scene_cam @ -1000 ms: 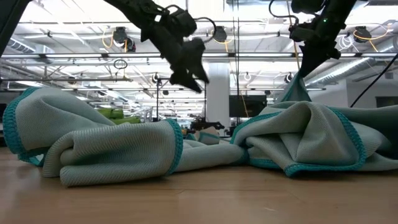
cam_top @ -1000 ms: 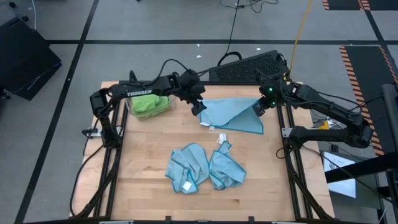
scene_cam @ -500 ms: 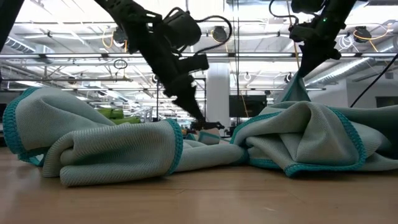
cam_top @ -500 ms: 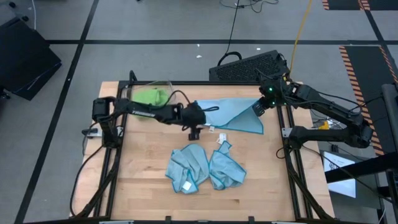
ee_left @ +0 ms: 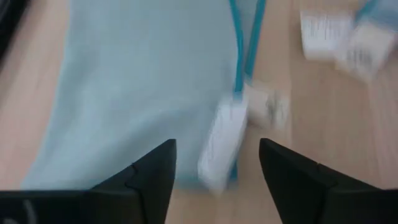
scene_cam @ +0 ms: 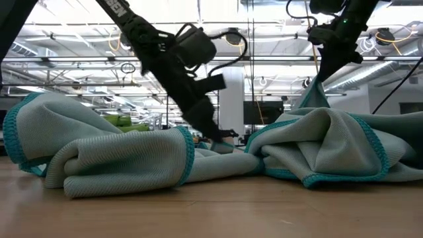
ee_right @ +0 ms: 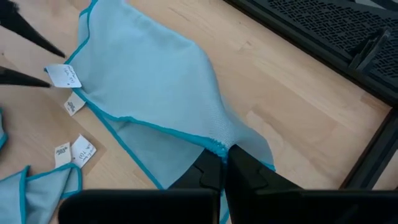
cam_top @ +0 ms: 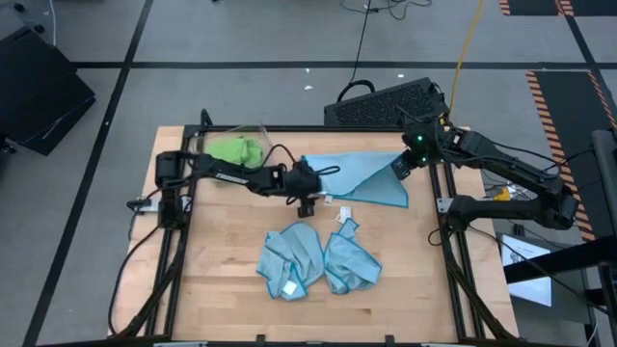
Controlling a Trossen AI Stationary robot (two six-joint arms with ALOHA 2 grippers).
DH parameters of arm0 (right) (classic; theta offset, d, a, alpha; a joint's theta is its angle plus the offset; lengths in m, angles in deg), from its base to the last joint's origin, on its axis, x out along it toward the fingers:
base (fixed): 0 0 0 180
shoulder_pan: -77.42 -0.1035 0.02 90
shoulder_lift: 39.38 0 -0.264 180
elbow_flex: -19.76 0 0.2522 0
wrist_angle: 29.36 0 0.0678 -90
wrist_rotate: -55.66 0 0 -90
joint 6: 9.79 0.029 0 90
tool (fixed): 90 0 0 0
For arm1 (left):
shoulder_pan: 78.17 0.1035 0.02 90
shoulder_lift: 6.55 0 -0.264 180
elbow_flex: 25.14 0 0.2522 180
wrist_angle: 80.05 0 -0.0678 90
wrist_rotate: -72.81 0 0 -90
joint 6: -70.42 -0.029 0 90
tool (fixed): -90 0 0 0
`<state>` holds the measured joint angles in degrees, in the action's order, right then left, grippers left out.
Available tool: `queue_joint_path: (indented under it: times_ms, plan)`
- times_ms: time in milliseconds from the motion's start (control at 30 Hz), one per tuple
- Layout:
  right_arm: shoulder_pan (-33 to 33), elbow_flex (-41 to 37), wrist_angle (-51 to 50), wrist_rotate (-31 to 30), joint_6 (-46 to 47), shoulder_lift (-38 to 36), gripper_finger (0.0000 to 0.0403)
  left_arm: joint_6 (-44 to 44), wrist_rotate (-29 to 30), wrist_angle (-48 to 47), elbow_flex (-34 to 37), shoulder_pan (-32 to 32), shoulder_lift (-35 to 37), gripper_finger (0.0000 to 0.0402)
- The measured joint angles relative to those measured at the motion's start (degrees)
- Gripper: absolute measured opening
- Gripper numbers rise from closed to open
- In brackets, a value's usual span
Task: Fold microfiber towels
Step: Fold the top center blue microfiber cloth
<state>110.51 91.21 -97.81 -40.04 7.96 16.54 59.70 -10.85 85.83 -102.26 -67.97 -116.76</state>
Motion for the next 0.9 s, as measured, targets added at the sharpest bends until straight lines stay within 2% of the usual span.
queue_joint_path:
  times_ms: [300,700,833,900]
  plan:
    - [0.0,0.0,0.0,0.0,0.6,0.1,0.0,-2.9,-0.3,0.8,-0.1,0.0,-1.9,0.0169]
    - [0.0,0.0,0.0,0.0,0.5,0.2,0.0,-2.0,0.1,0.0,0.0,0.0,-1.9,0.0015]
    - [0.0,0.0,0.0,0.2,0.4,0.2,0.0,0.3,0.2,-1.9,-0.5,0.0,-0.7,0.001]
    - [0.0,0.0,-0.1,2.9,0.9,0.0,0.0,0.8,0.2,-4.9,-1.5,-0.2,1.1,0.0007]
